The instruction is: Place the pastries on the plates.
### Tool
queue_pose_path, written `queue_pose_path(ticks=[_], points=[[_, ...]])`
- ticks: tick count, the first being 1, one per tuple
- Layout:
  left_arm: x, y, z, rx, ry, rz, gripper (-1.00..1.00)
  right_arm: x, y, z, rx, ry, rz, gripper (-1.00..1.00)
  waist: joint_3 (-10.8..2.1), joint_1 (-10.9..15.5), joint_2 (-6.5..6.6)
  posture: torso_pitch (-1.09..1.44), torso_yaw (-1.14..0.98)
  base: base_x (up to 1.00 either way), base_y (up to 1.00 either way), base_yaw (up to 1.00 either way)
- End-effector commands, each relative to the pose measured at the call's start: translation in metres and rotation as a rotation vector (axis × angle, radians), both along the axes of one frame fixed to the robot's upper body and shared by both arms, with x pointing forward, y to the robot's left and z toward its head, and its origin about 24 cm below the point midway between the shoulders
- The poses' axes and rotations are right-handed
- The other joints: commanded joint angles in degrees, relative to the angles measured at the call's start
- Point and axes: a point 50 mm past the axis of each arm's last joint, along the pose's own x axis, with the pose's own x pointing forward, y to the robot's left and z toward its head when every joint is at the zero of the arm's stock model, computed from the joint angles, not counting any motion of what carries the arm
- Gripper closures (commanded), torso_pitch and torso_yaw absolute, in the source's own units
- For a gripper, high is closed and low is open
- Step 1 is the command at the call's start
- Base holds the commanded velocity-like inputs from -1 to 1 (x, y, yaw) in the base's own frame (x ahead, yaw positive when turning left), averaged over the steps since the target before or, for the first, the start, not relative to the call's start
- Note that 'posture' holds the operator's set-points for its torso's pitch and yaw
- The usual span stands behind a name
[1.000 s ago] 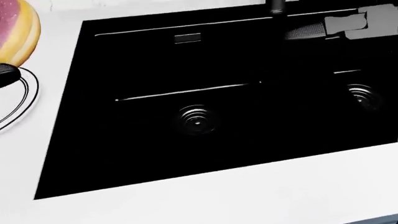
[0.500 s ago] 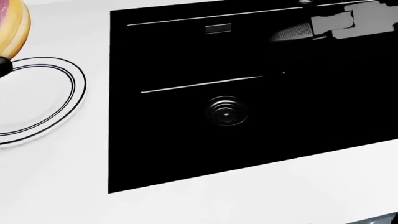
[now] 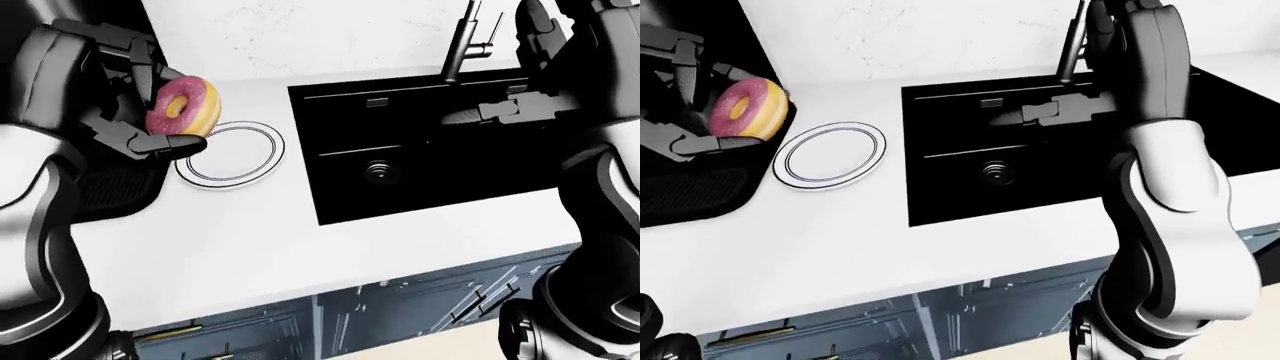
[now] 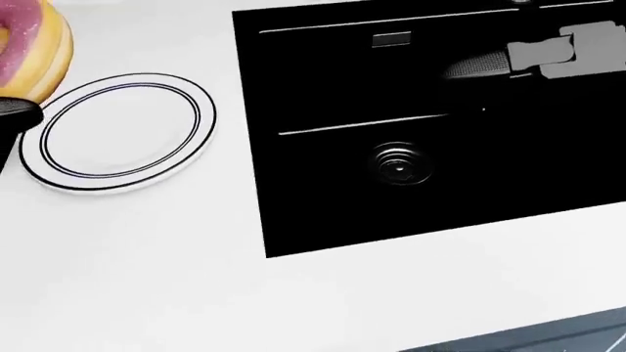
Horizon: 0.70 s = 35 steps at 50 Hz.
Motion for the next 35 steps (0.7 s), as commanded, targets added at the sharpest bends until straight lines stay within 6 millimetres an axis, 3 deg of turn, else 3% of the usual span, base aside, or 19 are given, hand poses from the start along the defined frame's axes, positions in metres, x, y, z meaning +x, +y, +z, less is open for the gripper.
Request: queue_pose_path(ticks=[1,4,6,7,9,17,35], points=[[-0.01,0.0,0.019,0.024,-0.11,0.013,1.0,-0.006,0.001,0.011,-0.002,-0.07,0.001,-1.0,-1.4,0.5,0.1,0.0,0.0,0.0,0.0,0.47],[-0.009,-0.001,0.02,0.024,-0.11,0.011,1.0,-0.006,0.0,0.012,0.007,-0.075,-0.004,-1.0,-1.85,0.5,0.83,0.0,0.0,0.0,0.0,0.48],[-0.009,-0.002,0.021,0.025,-0.111,0.008,1.0,-0.005,0.001,0.011,0.004,-0.068,0.0,-1.0,-1.54,-0.63,2.42,0.0,0.0,0.0,0.0,0.1],[-0.009,-0.002,0.022,0.027,-0.11,0.006,1.0,-0.004,0.001,0.01,-0.007,-0.063,-0.011,-1.0,-2.13,-1.12,3.3,0.0,0.0,0.0,0.0,0.0],[-0.007,-0.002,0.023,0.029,-0.109,0.004,1.0,-0.004,0.001,0.011,-0.001,-0.068,-0.009,-1.0,-1.05,-1.25,2.55,0.0,0.0,0.0,0.0,0.0],[0.009,-0.011,0.033,0.072,-0.108,-0.029,1.0,-0.005,0.0,0.009,0.009,-0.07,-0.008,-1.0,-1.09,0.0,0.15,0.0,0.0,0.0,0.0,0.0],[0.048,-0.042,0.067,0.203,-0.097,-0.124,1.0,-0.007,-0.004,0.007,0.025,-0.076,-0.014,-1.0,-1.41,0.51,-0.27,0.0,0.0,0.0,0.0,0.0]])
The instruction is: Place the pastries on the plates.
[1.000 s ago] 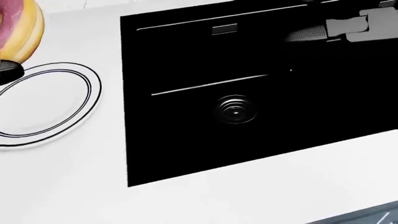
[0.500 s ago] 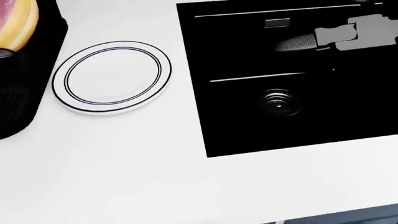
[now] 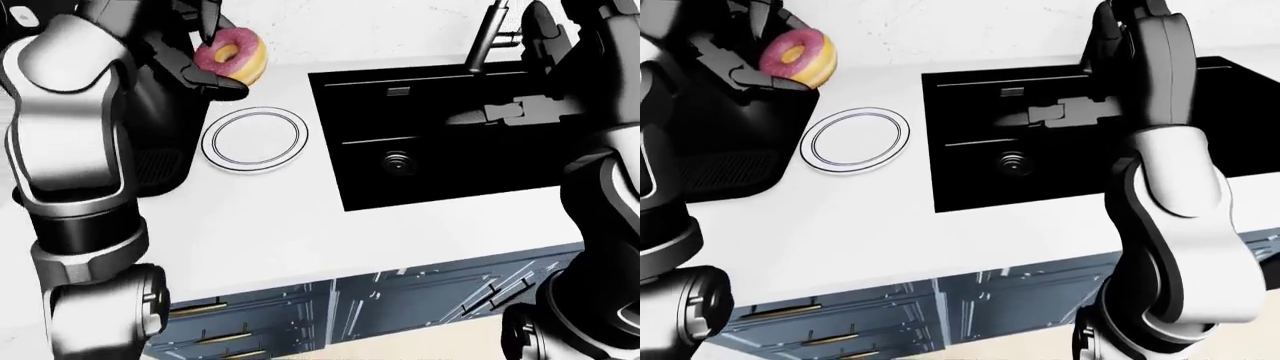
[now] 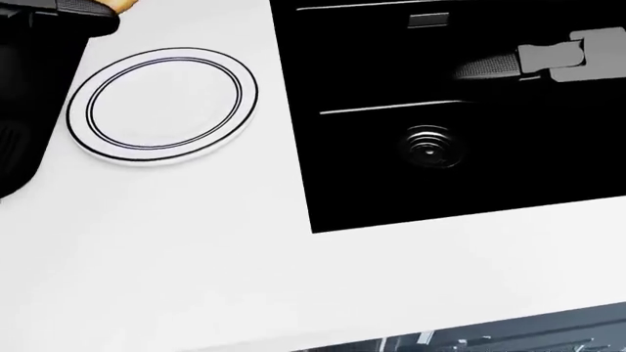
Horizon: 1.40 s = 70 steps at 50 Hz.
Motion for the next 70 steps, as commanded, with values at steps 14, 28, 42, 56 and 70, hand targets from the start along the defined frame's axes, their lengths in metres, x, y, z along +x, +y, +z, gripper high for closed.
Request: queue_pose_path(ticks=[14,28,42,56,70], points=[[0.034,-0.001,0.028,0.058,-0.052,0.009,1.0,-0.004,0.003,0.016,-0.003,-0.082,0.009,-1.0,-1.91,0.0,-0.5,0.0,0.0,0.0,0.0,0.0],[0.066,-0.019,0.019,0.099,-0.011,0.102,1.0,0.002,0.004,0.01,0.005,-0.076,0.012,-1.0,-2.22,-0.13,-1.06,0.0,0.0,0.0,0.0,0.0],[0.085,-0.036,-0.002,0.199,0.078,0.171,1.0,0.005,0.005,0.008,0.008,-0.074,0.013,-1.0,-2.33,-0.15,-1.07,0.0,0.0,0.0,0.0,0.0],[0.095,-0.038,-0.029,0.307,0.121,0.221,1.0,0.005,0.006,0.011,0.005,-0.08,0.018,-1.0,-2.46,-0.2,-1.25,0.0,0.0,0.0,0.0,0.0],[0.103,-0.041,-0.062,0.38,0.188,0.228,1.0,0.004,0.004,0.008,0.009,-0.077,0.011,-1.0,-2.8,-0.13,-1.33,0.0,0.0,0.0,0.0,0.0]])
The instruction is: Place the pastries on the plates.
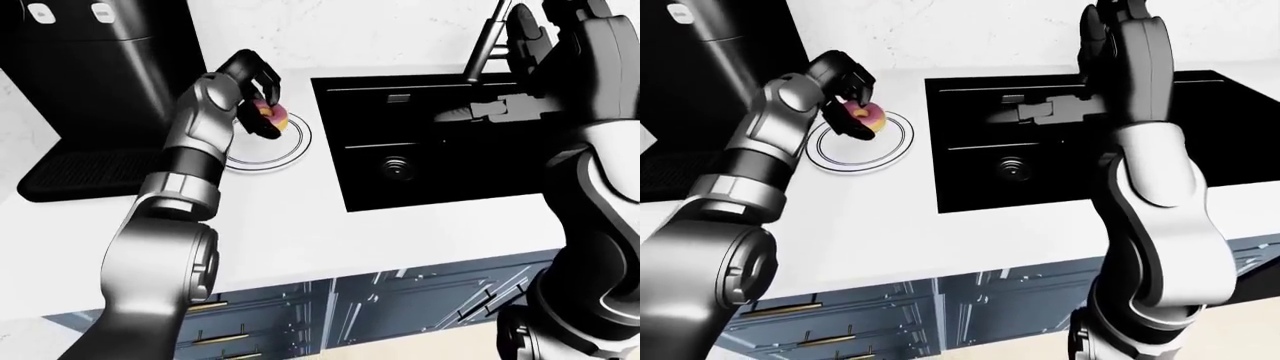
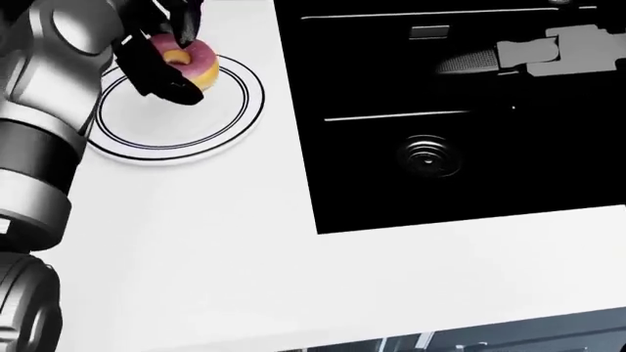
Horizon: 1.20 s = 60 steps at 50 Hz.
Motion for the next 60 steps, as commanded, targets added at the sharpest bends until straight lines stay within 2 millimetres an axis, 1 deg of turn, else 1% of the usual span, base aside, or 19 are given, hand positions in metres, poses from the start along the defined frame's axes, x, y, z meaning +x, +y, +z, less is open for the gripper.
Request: queue_pose_path(ticks=[1,11,16,20,21,22,23,25,27,28,30,31,32,34,45,47,51,57,60], points=[[-0.002,-0.004,0.027,0.012,-0.104,-0.017,1.0,-0.007,-0.001,0.012,-0.004,-0.078,-0.01,-1.0,-1.8,0.01,0.04,0.0,0.0,0.0,0.0,0.0],[0.0,-0.002,0.016,0.042,-0.082,-0.001,1.0,-0.008,-0.004,0.01,0.002,-0.077,-0.015,-1.0,-2.02,-0.03,0.02,0.0,0.0,0.0,0.0,0.0],[0.001,-0.001,0.016,0.039,-0.08,0.006,1.0,-0.01,-0.004,0.01,0.0,-0.078,-0.017,-1.0,-2.09,-0.04,0.03,0.0,0.0,0.0,0.0,0.0],[0.001,0.0,0.013,0.043,-0.072,0.011,0.8,-0.011,-0.005,0.011,0.0,-0.08,-0.017,-1.0,-2.1,-0.05,0.02,0.0,0.0,0.0,0.0,0.0],[0.001,0.001,0.013,0.045,-0.072,0.012,0.7,-0.011,-0.004,0.012,-0.002,-0.081,-0.016,-1.0,-2.1,-0.05,0.02,0.0,0.0,0.0,0.0,0.0],[0.001,0.001,0.014,0.045,-0.073,0.014,0.69,-0.011,-0.004,0.012,-0.002,-0.081,-0.017,-1.0,-2.1,-0.05,0.03,0.0,0.0,0.0,0.0,0.0],[0.001,0.002,0.012,0.051,-0.069,0.02,0.5,-0.011,-0.004,0.013,-0.001,-0.082,-0.016,-1.0,-2.11,-0.06,0.04,0.0,0.0,0.0,0.0,0.0],[0.001,0.002,0.013,0.046,-0.071,0.018,0.44,-0.01,-0.004,0.013,-0.001,-0.082,-0.015,-1.0,-2.09,-0.07,0.06,0.0,0.0,0.0,0.0,0.0],[0.001,0.002,0.013,0.053,-0.067,0.018,0.14,-0.009,-0.004,0.014,-0.002,-0.083,-0.014,-1.0,-2.09,-0.08,0.07,0.0,0.0,0.0,0.0,0.0],[0.001,0.002,0.013,0.054,-0.071,0.021,0.07,-0.009,-0.003,0.014,-0.003,-0.083,-0.013,-1.0,-2.09,-0.09,0.07,0.0,0.0,0.0,0.0,0.0],[0.001,0.002,0.011,0.049,-0.066,0.016,-0.46,-0.009,-0.003,0.015,-0.005,-0.083,-0.012,-1.0,-2.1,-0.1,0.07,0.0,0.0,0.0,0.0,0.0],[0.001,0.002,0.011,0.05,-0.065,0.017,-0.59,-0.009,-0.003,0.015,-0.004,-0.083,-0.013,-1.0,-2.09,-0.1,0.07,0.0,0.0,0.0,0.0,0.0],[0.002,0.002,0.009,0.048,-0.062,0.015,-0.82,-0.009,-0.003,0.015,-0.003,-0.084,-0.013,-1.0,-2.08,-0.09,0.06,0.0,0.0,0.0,0.0,0.0],[0.002,0.002,0.009,0.048,-0.061,0.016,-1.0,-0.009,-0.003,0.015,-0.004,-0.085,-0.012,-1.0,-2.09,-0.08,0.07,0.0,0.0,0.0,0.0,0.0],[0.001,0.002,0.013,0.049,-0.073,0.015,-1.0,-0.011,-0.004,0.012,-0.001,-0.085,-0.015,-1.0,-2.08,-0.07,0.07,0.0,0.0,0.0,0.0,0.0],[0.001,0.002,0.016,0.044,-0.084,0.016,-1.0,-0.012,-0.004,0.012,-0.002,-0.085,-0.015,-1.0,-2.08,-0.07,0.07,0.0,0.0,0.0,0.0,0.0],[-0.001,-0.002,0.029,-0.042,-0.111,-0.025,-1.0,-0.012,-0.004,0.012,-0.002,-0.085,-0.016,-1.0,-2.05,-0.06,0.07,0.0,0.0,0.0,0.0,0.0],[-0.005,-0.009,0.045,-0.079,-0.14,-0.067,-1.0,-0.012,-0.004,0.012,-0.002,-0.085,-0.016,-1.0,-1.86,-0.02,0.03,0.0,0.0,0.0,0.0,0.0],[-0.011,-0.019,0.058,-0.161,-0.146,-0.149,-1.0,-0.012,-0.004,0.013,-0.004,-0.086,-0.015,-1.0,-1.78,0.0,0.05,0.0,0.0,0.0,0.0,0.0]])
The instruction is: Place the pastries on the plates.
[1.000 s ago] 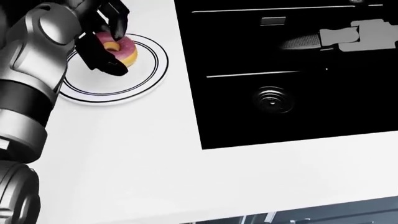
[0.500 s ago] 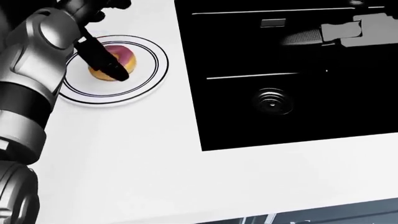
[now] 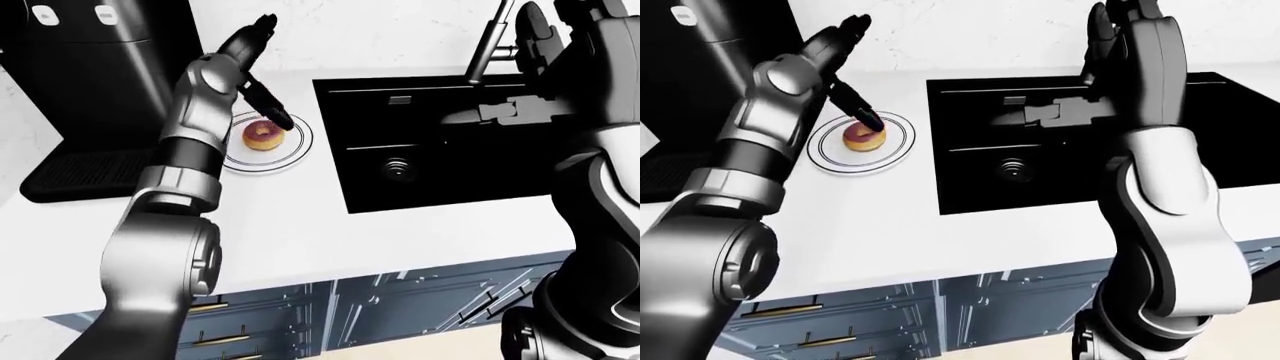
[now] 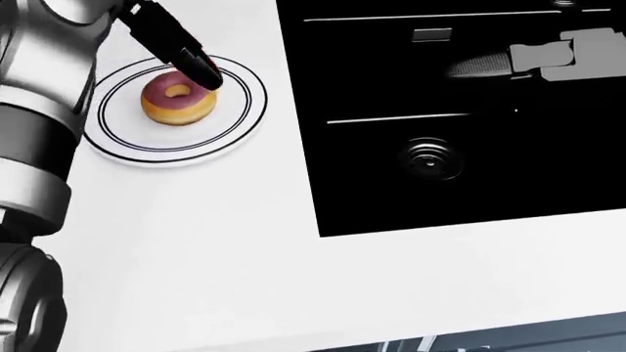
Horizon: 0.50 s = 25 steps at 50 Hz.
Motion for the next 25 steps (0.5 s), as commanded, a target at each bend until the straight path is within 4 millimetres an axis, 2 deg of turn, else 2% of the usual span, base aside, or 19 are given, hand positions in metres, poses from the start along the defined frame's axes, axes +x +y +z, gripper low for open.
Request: queue_pose_path(ticks=[1,5,12,17,25], points=[[-0.009,-0.01,0.035,-0.047,-0.094,-0.073,-1.0,-0.006,0.0,0.012,-0.005,-0.074,-0.006,-1.0,-1.65,-0.04,0.0,0.0,0.0,0.0,0.0,0.0],[-0.02,-0.02,0.052,-0.12,-0.106,-0.15,-1.0,-0.005,0.0,0.013,-0.004,-0.075,-0.005,-1.0,-1.46,-0.01,-0.01,0.0,0.0,0.0,0.0,0.0],[-0.041,-0.024,0.077,-0.201,-0.159,-0.228,-1.0,-0.003,0.002,0.015,-0.006,-0.077,0.001,-1.0,-1.11,-0.09,0.09,0.0,0.0,0.0,0.0,0.0],[-0.065,-0.018,0.093,-0.254,-0.201,-0.247,-1.0,-0.003,0.003,0.013,-0.01,-0.076,-0.001,-1.0,-0.9,-0.15,0.26,0.0,0.0,0.0,0.0,0.0],[-0.106,-0.004,0.097,-0.279,-0.234,-0.25,-1.0,-0.005,0.001,0.012,-0.006,-0.076,-0.007,-1.0,-0.53,-0.22,0.5,0.0,0.0,0.0,0.0,0.0]])
